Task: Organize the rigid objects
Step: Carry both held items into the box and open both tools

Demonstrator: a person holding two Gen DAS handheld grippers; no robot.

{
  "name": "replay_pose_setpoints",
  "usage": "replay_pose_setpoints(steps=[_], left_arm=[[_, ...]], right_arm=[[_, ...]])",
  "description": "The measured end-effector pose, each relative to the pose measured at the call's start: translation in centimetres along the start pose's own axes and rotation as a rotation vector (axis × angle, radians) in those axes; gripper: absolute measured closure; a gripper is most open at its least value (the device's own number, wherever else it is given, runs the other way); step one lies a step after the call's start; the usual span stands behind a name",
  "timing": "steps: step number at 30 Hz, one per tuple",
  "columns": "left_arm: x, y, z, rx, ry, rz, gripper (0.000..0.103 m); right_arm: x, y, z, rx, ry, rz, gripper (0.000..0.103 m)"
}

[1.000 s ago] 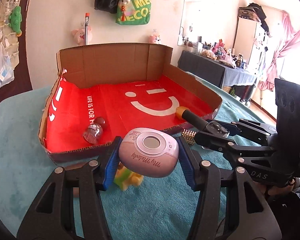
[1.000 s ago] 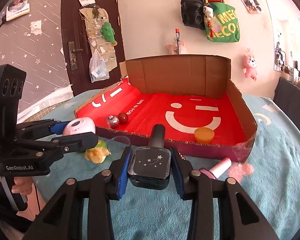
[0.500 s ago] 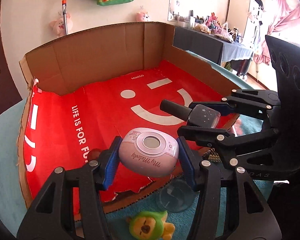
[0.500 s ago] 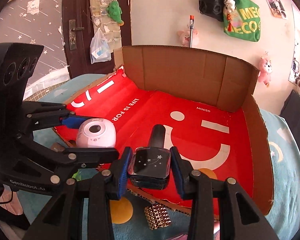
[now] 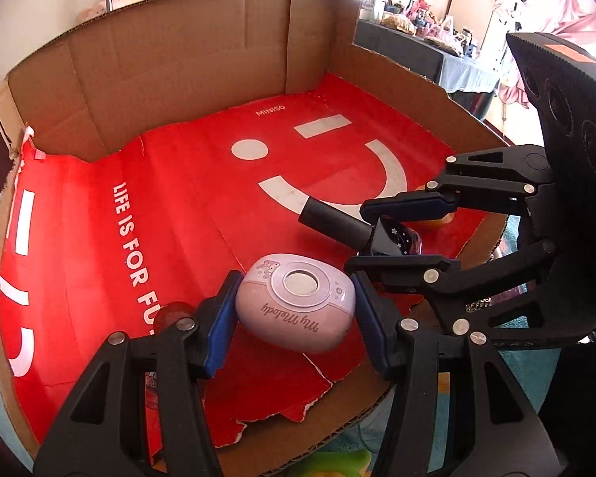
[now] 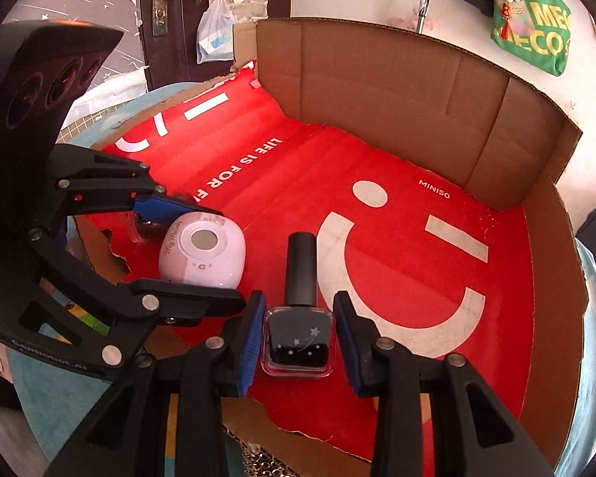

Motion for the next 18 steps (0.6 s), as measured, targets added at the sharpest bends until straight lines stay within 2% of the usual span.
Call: replay_pose_setpoints(steps=[3,18], left_arm=[[0.43,-0.17,-0.28,-0.007,-0.018,-0.012,0.050],[0.38,-0.15,-0.27,0.038,-0.010,-0.002,0.049]], right_arm=[[0.15,-0.19,0.15,0.025,0.019,-0.013,0.065],[0.83,-0.42,0.44,0.059,0.057,-0.052,0.063]])
Point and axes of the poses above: each gripper's, at about its wrist camera, not at the fingertips, and x roughly the way its jaws point, z to its right, y to its top, the point moved 10 cm from there along x, roughly the way its jaws point, and after that the axes turned 11 degrees about z, right-handed, at the moved point
